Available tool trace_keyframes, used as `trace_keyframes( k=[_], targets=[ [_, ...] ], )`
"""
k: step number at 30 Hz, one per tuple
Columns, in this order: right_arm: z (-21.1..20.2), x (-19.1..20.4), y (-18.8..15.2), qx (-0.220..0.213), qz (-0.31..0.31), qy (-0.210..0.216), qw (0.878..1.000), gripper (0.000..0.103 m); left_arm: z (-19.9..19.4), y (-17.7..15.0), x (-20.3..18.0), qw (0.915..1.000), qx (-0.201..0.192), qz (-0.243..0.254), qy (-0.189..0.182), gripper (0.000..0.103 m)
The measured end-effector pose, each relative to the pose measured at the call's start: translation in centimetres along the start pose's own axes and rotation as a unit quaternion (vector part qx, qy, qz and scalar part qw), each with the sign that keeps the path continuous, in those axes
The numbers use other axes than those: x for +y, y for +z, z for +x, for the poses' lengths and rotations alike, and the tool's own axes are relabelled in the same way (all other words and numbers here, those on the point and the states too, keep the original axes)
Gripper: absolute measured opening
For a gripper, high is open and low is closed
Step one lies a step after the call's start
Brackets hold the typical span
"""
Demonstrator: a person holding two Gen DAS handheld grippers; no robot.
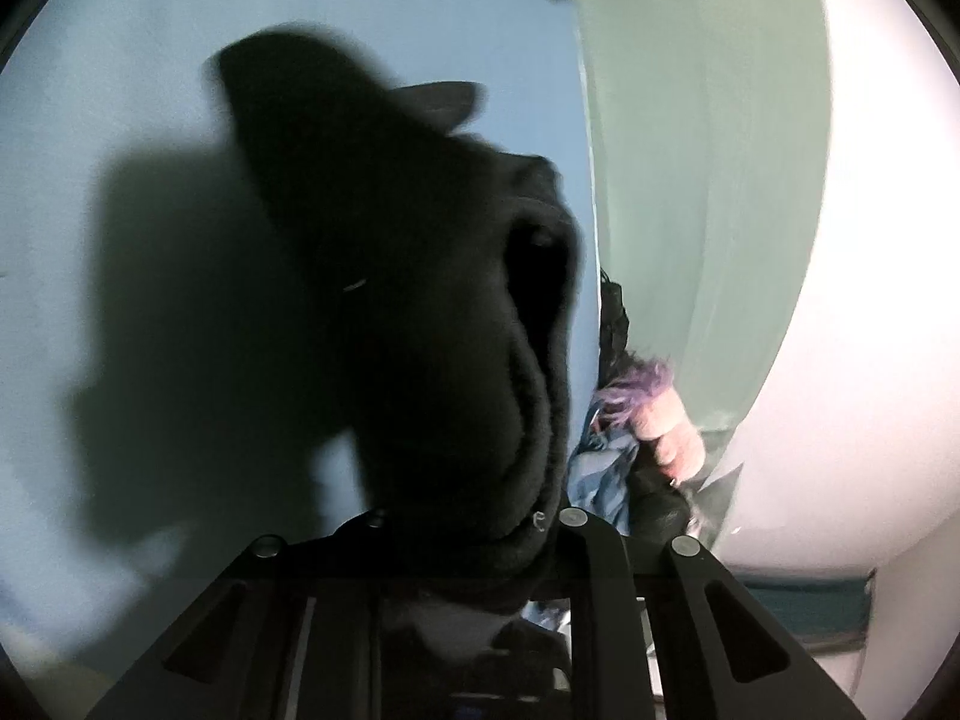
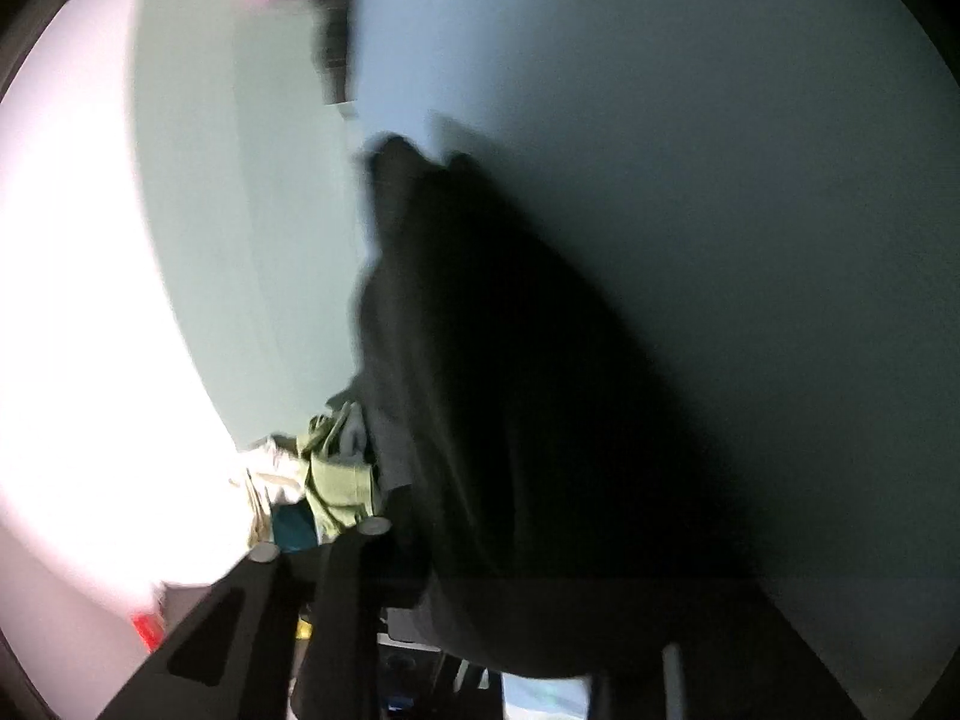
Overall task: Fold clothes
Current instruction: 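Lift the folded shirt with both grippers and carry it toward the green towel, then lower the folded shirt onto the green towel stack with both grippers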
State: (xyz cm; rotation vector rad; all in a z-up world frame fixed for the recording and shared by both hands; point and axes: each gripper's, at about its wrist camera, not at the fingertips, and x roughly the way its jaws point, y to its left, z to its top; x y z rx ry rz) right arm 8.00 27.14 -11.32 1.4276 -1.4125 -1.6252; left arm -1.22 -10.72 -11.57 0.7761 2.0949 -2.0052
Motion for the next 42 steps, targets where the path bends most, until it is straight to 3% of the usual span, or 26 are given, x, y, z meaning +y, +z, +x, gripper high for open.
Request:
trace_keyframes(
  k=[2, 7, 12, 16, 20, 22, 24, 26, 27, 29, 30, 31, 35, 37, 38, 40, 41, 42],
  targets=[
    [-2.2, 2.5, -1.4, -0.004, -0.067, -0.009, 0.998, 0.021, -0.9, -1.2, -1.2, 0.9994, -0.007, 0.033, -0.001, 0.018],
    [-6.7, 9.5, -4.8, -0.002, -0.166, 0.027, 0.986, 0.020, -5.0, -3.6, -5.9, 0.9940, -0.016, 0.098, -0.046, 0.019],
    [-6.6, 15.8, -8.7, 0.033, -0.250, 0.055, 0.966, 0.020, -9.5, -3.2, -9.6, 0.9865, -0.052, 0.140, -0.067, 0.019],
    [-2.0, 20.5, -11.6, 0.088, -0.290, 0.048, 0.952, 0.020, -11.9, 0.4, -12.4, 0.9822, -0.088, 0.158, -0.050, 0.019],
    [4.7, 27.1, -14.0, 0.127, -0.343, 0.057, 0.929, 0.020, -15.8, 7.7, -16.1, 0.9704, -0.132, 0.200, -0.029, 0.019],
    [8.3, 30.6, -14.8, 0.137, -0.361, 0.077, 0.919, 0.019, -16.4, 12.3, -19.3, 0.9584, -0.164, 0.230, -0.039, 0.019],
    [12.5, 34.8, -15.7, 0.139, -0.382, 0.110, 0.907, 0.019, -17.5, 16.3, -22.6, 0.9388, -0.203, 0.272, -0.056, 0.019],
    [15.1, 37.6, -16.6, 0.128, -0.404, 0.137, 0.895, 0.019, -18.8, 19.6, -25.1, 0.9166, -0.237, 0.315, -0.068, 0.019],
    [16.9, 39.4, -16.8, 0.124, -0.415, 0.157, 0.887, 0.019, -19.7, 21.1, -26.0, 0.9006, -0.256, 0.344, -0.073, 0.019],
    [19.7, 40.7, -16.2, 0.130, -0.398, 0.186, 0.889, 0.019, -19.9, 24.1, -27.3, 0.8696, -0.288, 0.395, -0.071, 0.020],
    [21.8, 40.8, -15.7, 0.133, -0.387, 0.188, 0.893, 0.019, -20.3, 25.7, -26.8, 0.8661, -0.291, 0.401, -0.062, 0.021],
    [23.5, 40.1, -15.3, 0.137, -0.385, 0.174, 0.896, 0.019, -20.2, 27.3, -26.1, 0.8668, -0.292, 0.401, -0.051, 0.021],
    [30.6, 35.8, -13.7, 0.159, -0.374, 0.077, 0.911, 0.019, -13.5, 34.4, -20.1, 0.9258, -0.238, 0.293, 0.028, 0.024],
    [32.6, 31.3, -12.6, 0.178, -0.327, 0.034, 0.927, 0.020, -10.7, 36.2, -16.4, 0.9458, -0.199, 0.249, 0.062, 0.027],
    [33.1, 30.3, -12.2, 0.182, -0.308, 0.045, 0.933, 0.017, -9.7, 37.0, -14.9, 0.9528, -0.184, 0.231, 0.070, 0.031],
    [32.4, 28.9, -11.4, 0.200, -0.273, 0.080, 0.938, 0.024, -10.5, 37.5, -13.7, 0.9572, -0.177, 0.227, 0.027, 0.036],
    [32.2, 29.2, -10.9, 0.210, -0.267, 0.079, 0.937, 0.031, -10.6, 38.1, -13.3, 0.9594, -0.172, 0.223, 0.013, 0.044],
    [32.0, 29.6, -10.5, 0.219, -0.263, 0.077, 0.937, 0.035, -10.2, 39.2, -13.6, 0.9630, -0.163, 0.214, 0.024, 0.063]
  ],
)
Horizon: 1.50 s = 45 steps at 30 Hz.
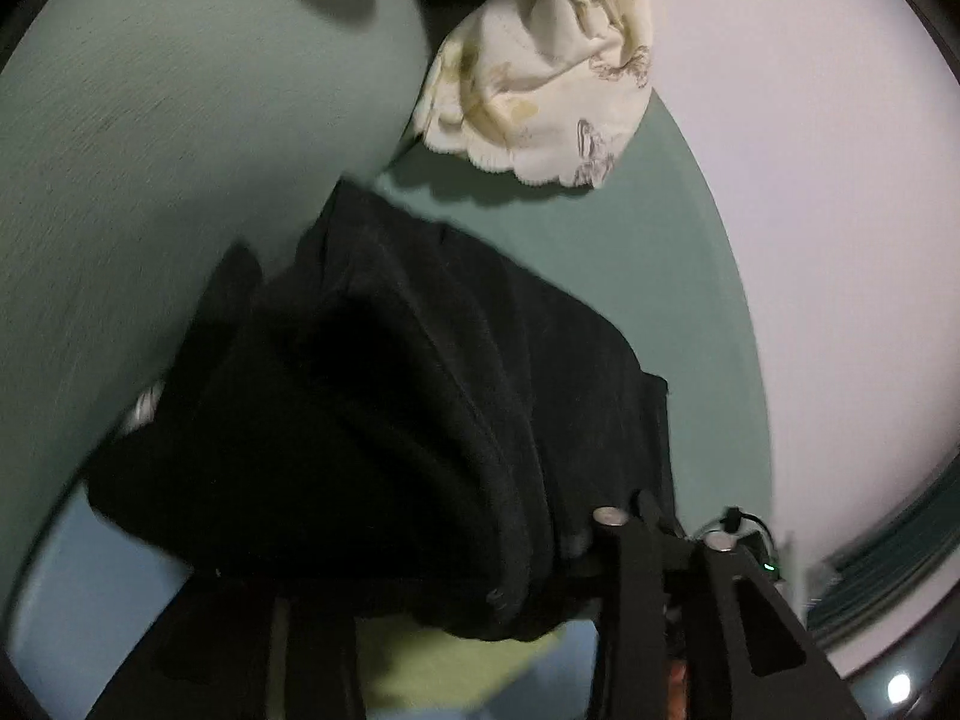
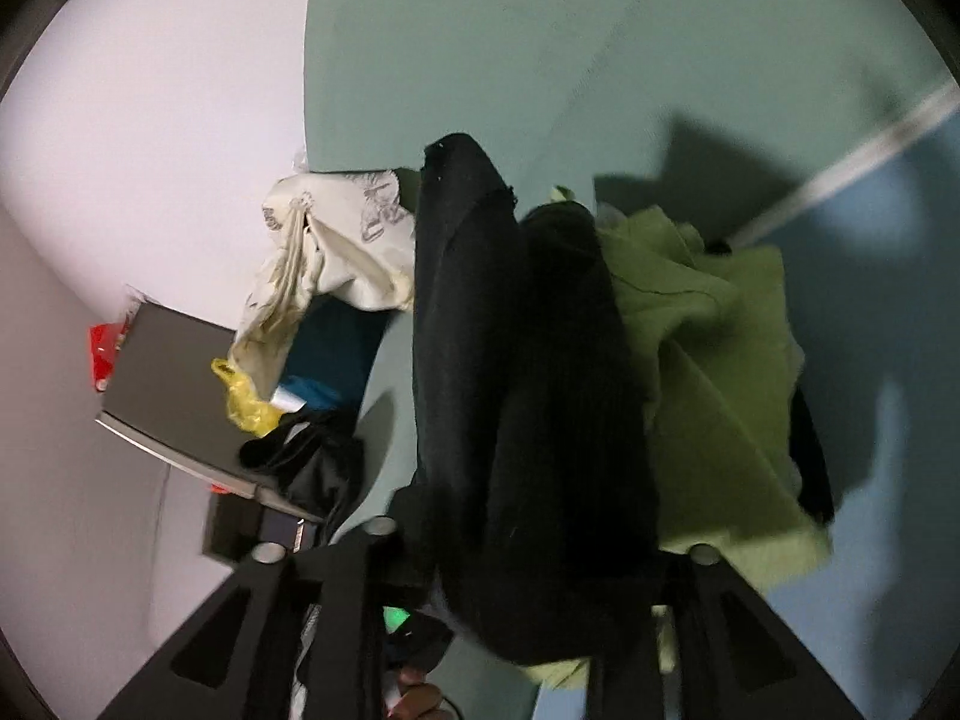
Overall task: Fold clothes
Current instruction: 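Lower the folded shirt onto the green towel stack with both grippers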
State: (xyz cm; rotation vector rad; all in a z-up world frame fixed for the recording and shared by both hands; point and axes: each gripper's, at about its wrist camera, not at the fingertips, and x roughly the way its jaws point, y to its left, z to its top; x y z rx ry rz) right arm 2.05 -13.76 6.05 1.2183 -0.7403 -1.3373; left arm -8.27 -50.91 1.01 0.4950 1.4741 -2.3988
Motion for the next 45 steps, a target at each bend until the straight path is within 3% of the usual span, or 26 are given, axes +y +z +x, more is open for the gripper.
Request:
trace_keyframes(
  k=[2, 4, 6, 7, 8, 9, 10, 11, 12, 15, 17, 21, 22, 24, 25, 26, 30, 32, 34, 37, 38, 39, 40, 41, 43, 45],
  targets=[
    [-1.7, 0.9, -0.2, 0.011, -0.011, -0.029, 0.999, 0.079, -1.9, 0.5, -0.3, 0.9988, 0.014, -0.003, 0.047, 0.080],
    [-5.1, 1.9, 0.1, -0.011, -0.052, -0.057, 0.997, 0.085, -2.6, 0.9, -1.0, 0.9941, 0.025, 0.025, 0.102, 0.080],
    [-7.8, 3.4, 0.9, -0.019, -0.112, -0.105, 0.988, 0.085, -2.1, 2.1, -0.8, 0.9791, 0.030, 0.072, 0.188, 0.080],
    [-8.6, 4.4, 1.4, -0.023, -0.146, -0.139, 0.979, 0.078, -2.3, 2.5, -1.3, 0.9690, 0.026, 0.098, 0.225, 0.080],
    [-9.4, 5.4, 1.8, -0.028, -0.179, -0.173, 0.968, 0.057, -2.7, 3.0, -2.5, 0.9623, 0.011, 0.128, 0.240, 0.079],
    [-10.0, 6.4, 2.2, -0.030, -0.211, -0.205, 0.955, 0.044, -3.0, 3.6, -3.7, 0.9559, 0.001, 0.156, 0.249, 0.075],
    [-9.4, 7.5, 2.5, -0.015, -0.234, -0.218, 0.947, 0.021, -3.1, 4.2, -5.0, 0.9528, 0.003, 0.182, 0.243, 0.066],
    [-8.9, 8.6, 2.8, -0.001, -0.257, -0.232, 0.938, 0.015, -2.9, 4.7, -5.9, 0.9500, 0.008, 0.199, 0.241, 0.036],
    [-8.3, 9.8, 3.1, 0.014, -0.279, -0.245, 0.928, 0.014, -2.1, 5.2, -6.0, 0.9489, 0.023, 0.188, 0.252, 0.017],
    [-6.5, 13.1, 4.1, 0.056, -0.342, -0.282, 0.895, 0.013, 0.3, 6.7, -6.3, 0.9433, 0.067, 0.156, 0.285, 0.011],
    [-3.3, 14.2, 5.2, 0.060, -0.330, -0.277, 0.900, 0.013, 0.6, 6.3, -5.4, 0.9364, 0.091, 0.131, 0.312, 0.011],
    [0.6, 12.8, 7.8, 0.061, -0.278, -0.305, 0.909, 0.012, 1.8, 5.2, -2.7, 0.9244, 0.084, 0.132, 0.348, 0.011],
    [1.7, 11.2, 8.0, 0.074, -0.264, -0.321, 0.906, 0.011, 2.5, 5.3, -1.9, 0.9247, 0.082, 0.128, 0.349, 0.011],
    [3.2, 8.5, 8.4, 0.094, -0.234, -0.343, 0.905, 0.005, 2.3, 6.0, 0.1, 0.9369, 0.075, 0.095, 0.328, 0.011],
    [3.4, 7.2, 8.7, 0.102, -0.217, -0.346, 0.907, 0.004, 2.1, 6.3, 1.1, 0.9421, 0.072, 0.079, 0.318, 0.011],
    [2.9, 5.8, 8.7, 0.101, -0.195, -0.334, 0.916, 0.004, 2.0, 6.5, 2.1, 0.9463, 0.070, 0.064, 0.309, 0.011],
    [1.7, 2.4, 9.0, 0.093, -0.132, -0.279, 0.947, 0.003, 2.2, 5.7, 3.5, 0.9453, 0.067, 0.072, 0.311, 0.011],
    [1.4, 2.1, 9.0, 0.088, -0.122, -0.275, 0.950, 0.003, 2.2, 5.4, 3.4, 0.9430, 0.058, 0.083, 0.317, 0.011],
    [1.4, 2.4, 8.6, 0.079, -0.132, -0.283, 0.947, 0.004, 1.5, 5.1, 3.3, 0.9456, 0.044, 0.088, 0.310, 0.011],
    [0.9, 3.7, 7.1, 0.056, -0.178, -0.308, 0.933, 0.011, 0.2, 4.7, 3.1, 0.9486, 0.021, 0.097, 0.301, 0.012],
    [0.3, 4.5, 6.6, 0.045, -0.190, -0.308, 0.931, 0.020, -0.8, 4.4, 2.6, 0.9483, 0.008, 0.108, 0.298, 0.017],
    [-0.4, 5.3, 6.1, 0.034, -0.202, -0.308, 0.929, 0.026, -1.9, 4.1, 2.0, 0.9479, -0.005, 0.120, 0.295, 0.028],
    [-1.1, 6.1, 5.7, 0.022, -0.213, -0.306, 0.928, 0.042, -3.1, 3.8, 1.3, 0.9490, -0.018, 0.132, 0.286, 0.034],
    [-2.4, 7.2, 5.2, 0.006, -0.216, -0.283, 0.934, 0.041, -4.7, 3.4, 0.3, 0.9522, -0.031, 0.147, 0.266, 0.040],
    [-3.5, 9.0, 4.3, 0.005, -0.241, -0.268, 0.933, 0.037, -7.7, 2.5, -1.4, 0.9558, -0.033, 0.173, 0.236, 0.040],
    [-3.6, 10.7, 2.8, 0.048, -0.272, -0.270, 0.922, 0.029, -6.8, 1.8, -2.7, 0.9484, 0.021, 0.198, 0.247, 0.040]
  ],
)
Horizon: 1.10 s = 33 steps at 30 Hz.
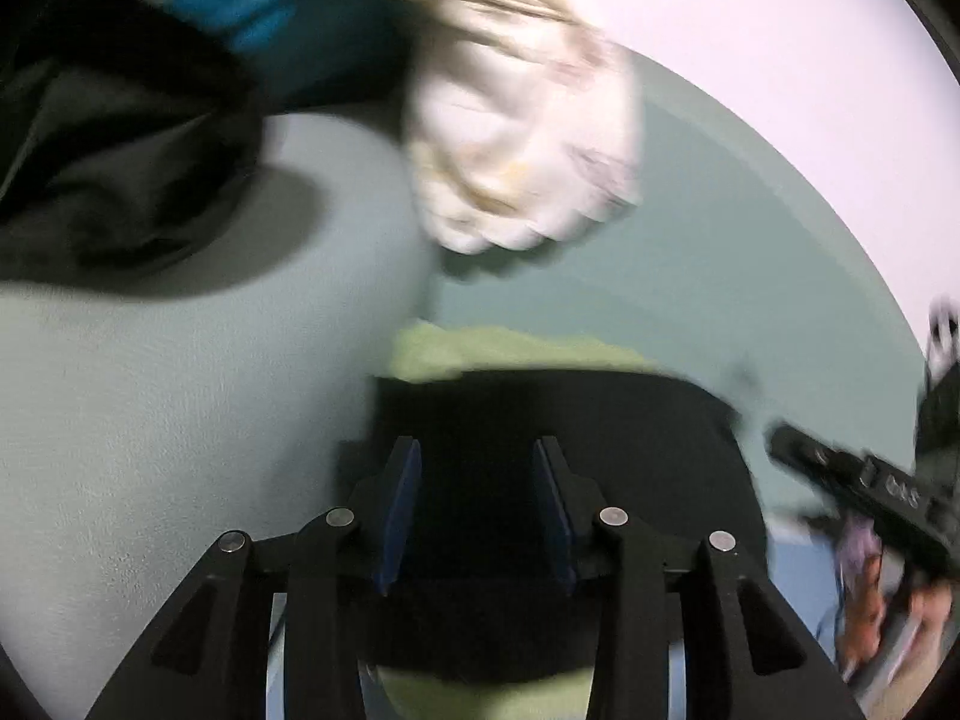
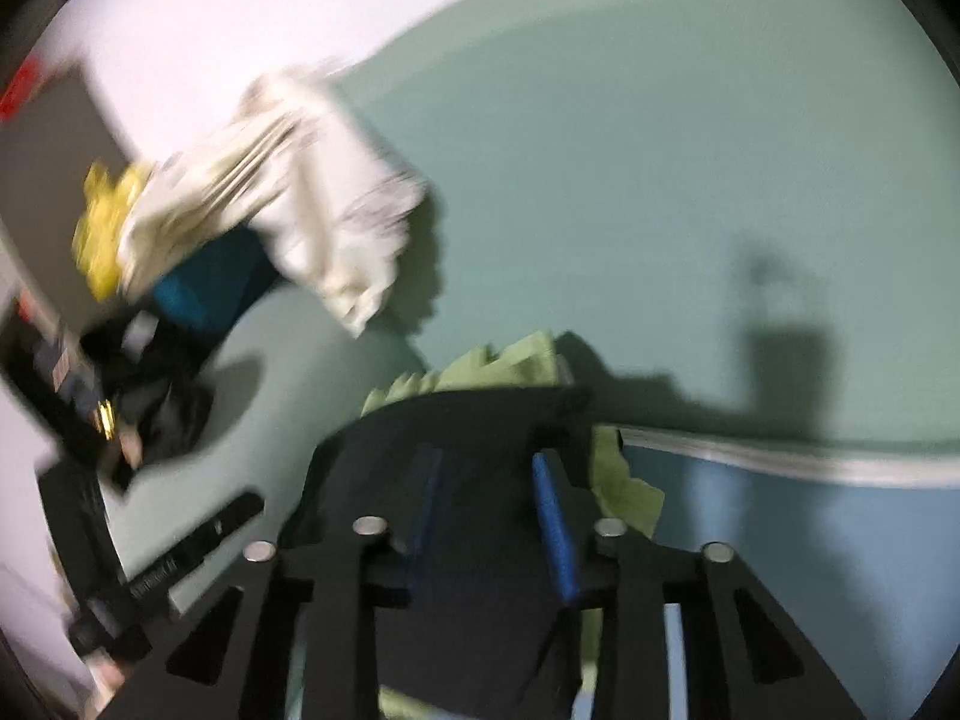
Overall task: Fold clothes
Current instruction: 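Lower the folded shirt onto the green towel stack with both grippers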
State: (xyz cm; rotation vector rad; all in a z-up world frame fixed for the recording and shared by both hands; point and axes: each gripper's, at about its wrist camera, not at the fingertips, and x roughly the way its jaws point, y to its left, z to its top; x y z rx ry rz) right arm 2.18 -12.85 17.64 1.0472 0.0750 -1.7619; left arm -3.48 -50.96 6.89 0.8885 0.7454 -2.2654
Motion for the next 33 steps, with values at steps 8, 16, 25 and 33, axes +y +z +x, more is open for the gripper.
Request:
trace_keyframes(
  k=[8, 16, 25, 33],
  targets=[
    [4.0, 1.7, -2.9, 0.131, -0.029, -0.015, 0.991, 0.011, 3.3, -1.5, -2.6, 0.9948, 0.096, 0.032, 0.010, 0.034],
    [5.5, -3.4, -1.3, 0.108, 0.070, 0.055, 0.990, 0.010, 2.0, -1.3, 2.0, 0.9945, 0.055, -0.079, -0.041, 0.034],
    [8.8, -5.4, -1.6, 0.095, 0.009, -0.026, 0.995, 0.010, 2.9, -3.3, 5.0, 0.9891, 0.065, -0.130, -0.023, 0.034],
    [7.4, -5.0, 2.8, 0.005, -0.020, -0.008, 1.000, 0.019, -6.4, -4.6, 0.5, 0.9986, -0.049, -0.013, -0.016, 0.034]
  ],
)
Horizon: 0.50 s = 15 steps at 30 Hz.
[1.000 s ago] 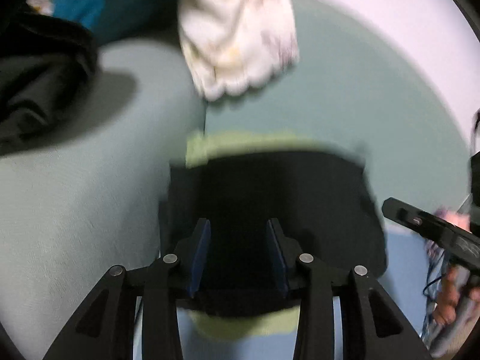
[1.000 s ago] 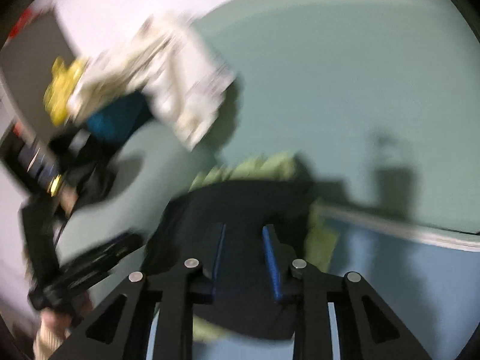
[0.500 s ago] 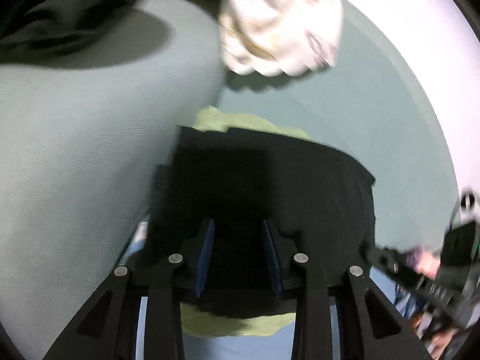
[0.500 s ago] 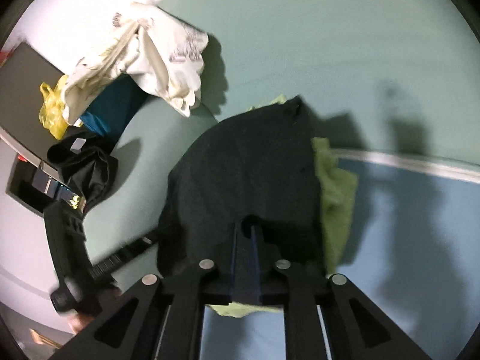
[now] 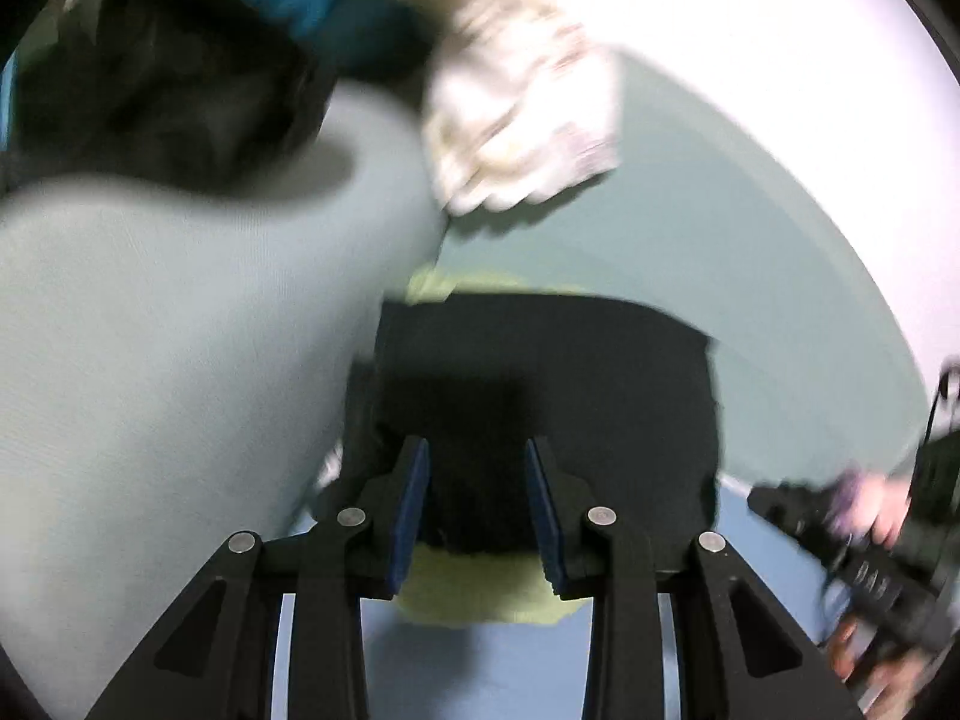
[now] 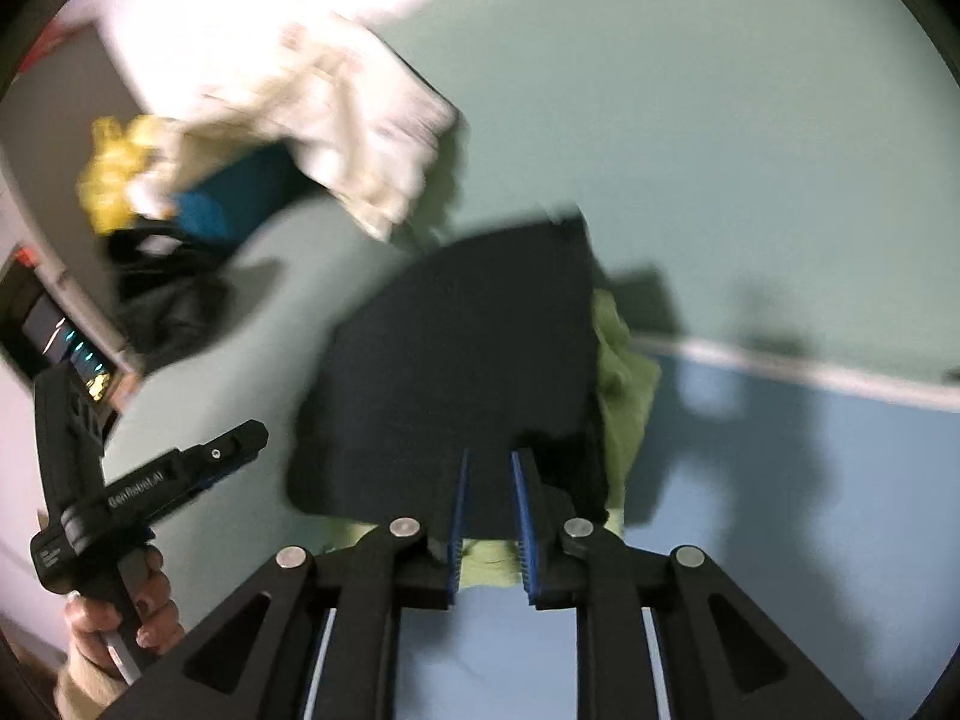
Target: Fold clothes
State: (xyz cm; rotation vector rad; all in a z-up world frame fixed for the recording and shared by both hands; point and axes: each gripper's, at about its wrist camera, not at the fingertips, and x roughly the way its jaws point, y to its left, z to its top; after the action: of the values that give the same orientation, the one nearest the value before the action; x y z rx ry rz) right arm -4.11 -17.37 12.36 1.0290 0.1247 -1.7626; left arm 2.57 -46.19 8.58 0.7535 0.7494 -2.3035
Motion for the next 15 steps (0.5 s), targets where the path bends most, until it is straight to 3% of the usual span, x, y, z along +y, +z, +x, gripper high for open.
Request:
trace_keyframes(
  k=[5, 10, 11, 12, 14, 15],
  targets=[
    [-0.4, -0.3, 0.7, -0.027, -0.026, 0.024, 0.999, 0.022, -4.9, -1.3, -2.4, 0.9996, -0.021, 0.015, -0.013, 0.034],
    [1.3, -0.9, 0.8, -0.046, -0.054, 0.022, 0.997, 0.026, -7.3, -3.6, -3.8, 0.9993, -0.033, 0.019, 0.002, 0.035],
    [1.8, -1.1, 0.9, -0.049, -0.056, 0.021, 0.997, 0.027, -7.5, -4.3, -3.8, 0.9991, -0.041, 0.012, 0.002, 0.041],
    [2.4, -1.4, 1.3, -0.052, -0.054, 0.023, 0.997, 0.029, -7.7, -5.0, -3.8, 0.9988, -0.049, 0.005, 0.002, 0.057],
    [4.0, -1.6, 2.3, -0.055, -0.055, 0.017, 0.997, 0.032, -8.1, -6.5, -3.8, 0.9978, -0.065, -0.010, 0.002, 0.079],
    [4.8, -1.7, 2.8, -0.057, -0.056, 0.014, 0.997, 0.033, -8.1, -7.2, -3.7, 0.9974, -0.070, -0.017, 0.002, 0.079]
  ],
)
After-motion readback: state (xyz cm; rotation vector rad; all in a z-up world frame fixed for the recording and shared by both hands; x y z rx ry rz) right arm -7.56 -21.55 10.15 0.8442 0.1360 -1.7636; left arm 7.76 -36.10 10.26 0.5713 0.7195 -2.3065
